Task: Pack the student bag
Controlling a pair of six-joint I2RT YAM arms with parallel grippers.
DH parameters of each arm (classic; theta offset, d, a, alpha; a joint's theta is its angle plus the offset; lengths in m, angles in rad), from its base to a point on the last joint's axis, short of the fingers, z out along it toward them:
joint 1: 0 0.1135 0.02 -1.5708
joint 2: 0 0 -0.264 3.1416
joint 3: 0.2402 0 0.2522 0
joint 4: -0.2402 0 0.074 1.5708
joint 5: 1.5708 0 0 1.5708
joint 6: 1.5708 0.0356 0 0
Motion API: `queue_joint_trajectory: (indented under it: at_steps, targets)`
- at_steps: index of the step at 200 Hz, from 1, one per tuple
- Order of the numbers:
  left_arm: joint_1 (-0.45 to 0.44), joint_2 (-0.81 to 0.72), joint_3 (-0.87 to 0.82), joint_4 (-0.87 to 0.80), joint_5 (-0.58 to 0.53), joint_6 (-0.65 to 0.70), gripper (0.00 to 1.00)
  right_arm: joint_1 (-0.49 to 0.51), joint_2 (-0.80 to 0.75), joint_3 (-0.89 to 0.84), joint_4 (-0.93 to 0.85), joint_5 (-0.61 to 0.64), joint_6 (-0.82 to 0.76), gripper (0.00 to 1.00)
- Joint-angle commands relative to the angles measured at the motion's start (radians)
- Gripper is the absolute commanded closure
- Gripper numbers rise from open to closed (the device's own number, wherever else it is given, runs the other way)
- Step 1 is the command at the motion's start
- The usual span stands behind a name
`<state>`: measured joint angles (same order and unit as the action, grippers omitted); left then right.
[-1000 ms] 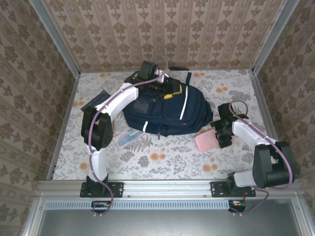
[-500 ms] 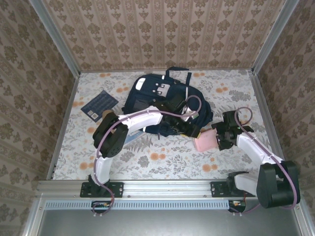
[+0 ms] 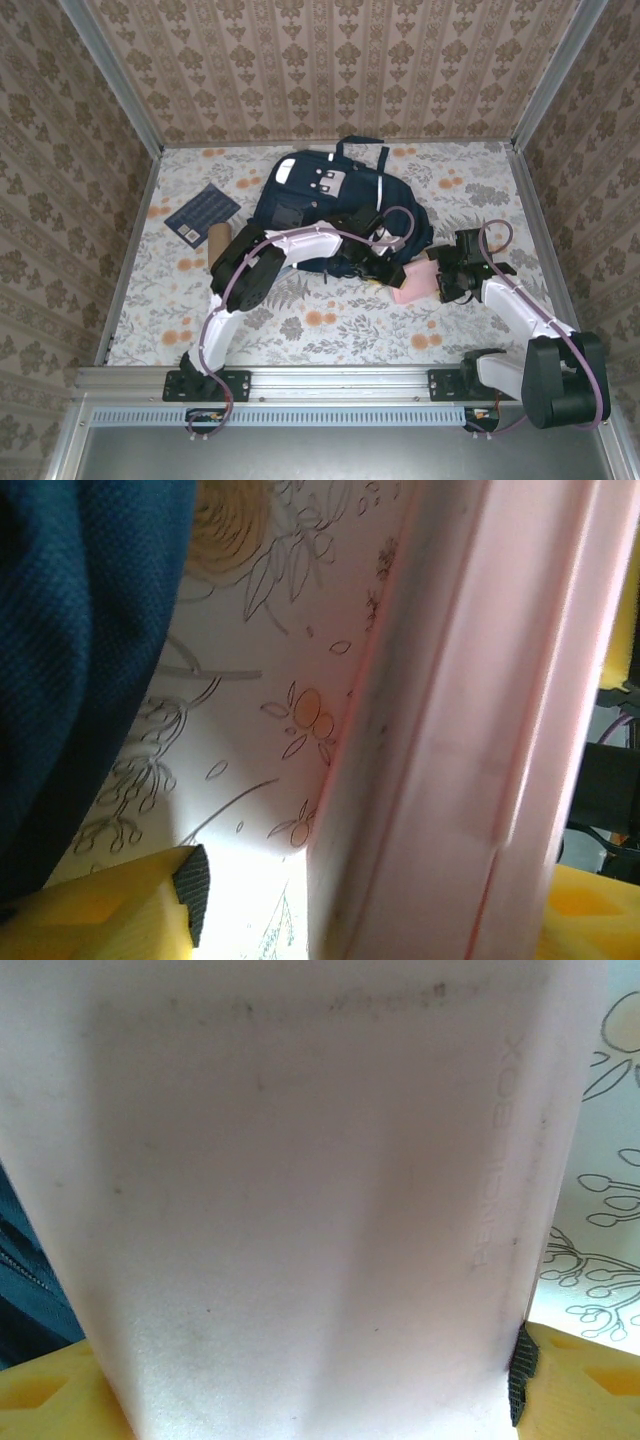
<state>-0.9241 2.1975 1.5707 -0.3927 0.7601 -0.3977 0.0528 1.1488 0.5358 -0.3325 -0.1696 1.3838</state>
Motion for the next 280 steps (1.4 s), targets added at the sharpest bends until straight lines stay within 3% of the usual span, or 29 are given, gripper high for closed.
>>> queue_joint_trajectory:
  at_steps: [1, 23, 43, 78, 129, 167, 199, 239, 280]
  targets:
    - [-0.01, 0.025, 0.025, 0.096, 0.055, 0.025, 0.46, -0.004, 0.026, -0.055, -0.063, -0.033, -0.006, 0.17]
    - [-0.01, 0.012, 0.017, 0.147, 0.097, 0.023, 0.67, -0.003, 0.014, -0.047, -0.071, -0.038, -0.008, 0.17]
    - [-0.006, -0.013, 0.003, 0.173, 0.117, 0.026, 0.79, -0.004, -0.017, -0.026, -0.1, -0.032, -0.016, 0.17]
    - [0.042, -0.122, -0.081, 0.205, 0.128, 0.002, 0.85, -0.003, -0.11, 0.064, -0.231, 0.019, -0.108, 0.01]
    - [0.165, -0.368, -0.305, 0.354, 0.182, -0.162, 0.86, -0.002, -0.205, 0.197, -0.306, 0.058, -0.401, 0.0]
    - [0.216, -0.502, -0.434, 0.538, 0.263, -0.349, 0.86, -0.01, -0.297, 0.117, 0.049, -0.17, -0.421, 0.0]
    - [0.212, -0.561, -0.497, 0.639, 0.315, -0.453, 0.86, -0.031, -0.224, 0.046, 0.474, -0.435, -0.304, 0.0]
    - [0.211, -0.609, -0.532, 0.665, 0.346, -0.486, 0.87, -0.033, -0.177, 0.032, 0.666, -0.498, -0.261, 0.03]
    - [0.211, -0.606, -0.549, 0.772, 0.353, -0.584, 0.87, -0.031, -0.17, -0.035, 0.902, -0.5, -0.13, 0.22]
